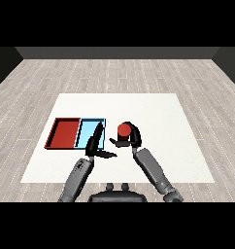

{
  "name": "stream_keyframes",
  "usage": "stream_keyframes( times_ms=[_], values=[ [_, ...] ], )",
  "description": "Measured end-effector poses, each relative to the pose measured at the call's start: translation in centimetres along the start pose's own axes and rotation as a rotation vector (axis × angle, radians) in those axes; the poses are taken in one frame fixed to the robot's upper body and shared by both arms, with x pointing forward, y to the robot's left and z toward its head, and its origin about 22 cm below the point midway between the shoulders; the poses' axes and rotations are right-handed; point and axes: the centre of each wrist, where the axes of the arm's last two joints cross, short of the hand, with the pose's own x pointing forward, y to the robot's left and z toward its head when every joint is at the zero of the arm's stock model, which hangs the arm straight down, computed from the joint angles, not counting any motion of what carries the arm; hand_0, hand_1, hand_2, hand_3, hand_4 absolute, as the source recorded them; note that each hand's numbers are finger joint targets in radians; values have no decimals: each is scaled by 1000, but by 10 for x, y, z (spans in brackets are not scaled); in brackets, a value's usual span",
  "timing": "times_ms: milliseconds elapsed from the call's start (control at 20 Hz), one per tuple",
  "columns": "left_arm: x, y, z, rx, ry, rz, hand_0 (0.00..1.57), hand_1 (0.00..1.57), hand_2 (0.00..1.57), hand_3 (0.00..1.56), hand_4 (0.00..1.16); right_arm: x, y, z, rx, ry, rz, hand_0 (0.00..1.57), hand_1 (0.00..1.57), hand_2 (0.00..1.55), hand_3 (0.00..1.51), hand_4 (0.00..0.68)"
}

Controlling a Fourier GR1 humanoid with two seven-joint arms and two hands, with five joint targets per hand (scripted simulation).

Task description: Pick the red can and put it in the red box

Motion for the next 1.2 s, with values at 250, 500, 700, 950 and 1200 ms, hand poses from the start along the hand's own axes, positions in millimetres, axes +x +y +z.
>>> stream_keyframes(
  times_ms=[250,500,700,950,1200],
  values=[
    [-19,-6,-2,-13,38,15,0,0,0,0,0,6,11,5,2,0,-6,1458,1458,1443,1381,639],
    [-26,-19,-6,-26,47,38,0,0,0,0,0,6,23,1,14,0,-12,1450,1450,1434,1381,637],
    [-35,-23,-11,-34,72,38,0,0,0,0,0,4,23,5,10,0,-12,1426,1426,1438,1378,630],
    [-45,-20,-7,-39,78,52,0,0,0,0,0,9,34,1,30,3,-26,1453,1453,1432,1372,625],
    [-41,-29,-7,-49,83,76,0,0,0,0,0,11,38,-3,50,4,-52,1486,1486,1443,1377,615]
  ],
)
